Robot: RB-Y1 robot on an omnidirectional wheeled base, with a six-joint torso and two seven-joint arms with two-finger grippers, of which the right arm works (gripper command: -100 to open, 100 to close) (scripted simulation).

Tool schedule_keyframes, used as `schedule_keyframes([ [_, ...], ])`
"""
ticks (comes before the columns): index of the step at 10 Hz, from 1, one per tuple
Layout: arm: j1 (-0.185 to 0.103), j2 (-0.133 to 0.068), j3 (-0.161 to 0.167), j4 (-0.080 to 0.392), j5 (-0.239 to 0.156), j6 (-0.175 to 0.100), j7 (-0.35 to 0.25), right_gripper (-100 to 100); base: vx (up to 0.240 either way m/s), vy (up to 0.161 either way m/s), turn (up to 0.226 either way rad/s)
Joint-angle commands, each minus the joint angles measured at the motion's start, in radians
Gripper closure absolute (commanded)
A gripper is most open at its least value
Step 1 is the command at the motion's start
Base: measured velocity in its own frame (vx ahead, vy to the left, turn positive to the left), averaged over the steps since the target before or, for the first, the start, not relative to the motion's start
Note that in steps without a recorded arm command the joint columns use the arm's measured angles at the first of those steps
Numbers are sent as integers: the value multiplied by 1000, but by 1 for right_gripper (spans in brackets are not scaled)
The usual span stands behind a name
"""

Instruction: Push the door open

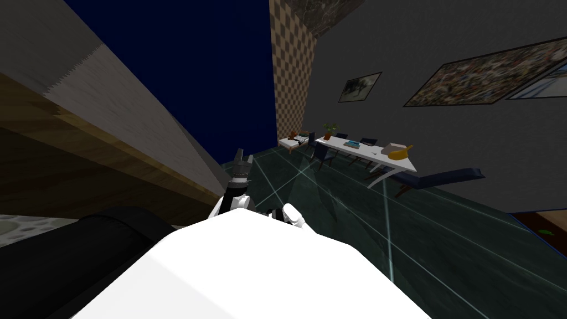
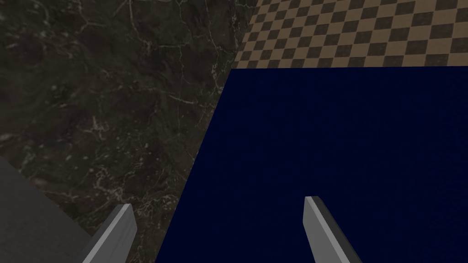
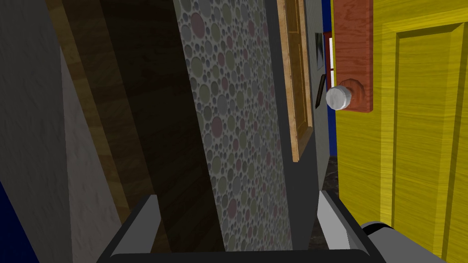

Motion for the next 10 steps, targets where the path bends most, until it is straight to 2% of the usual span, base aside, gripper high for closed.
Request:
schedule_keyframes([
  [1, 0, 0, 1, -1, 0, 1, -2, -100, -13, 6, -40],
  [9, 0, 0, 1, -1, 0, 1, -2, -100, -3, 0, 3],
  [10, -1, -2, 4, -3, 2, 9, -11, -100, -59, 14, -87],
])
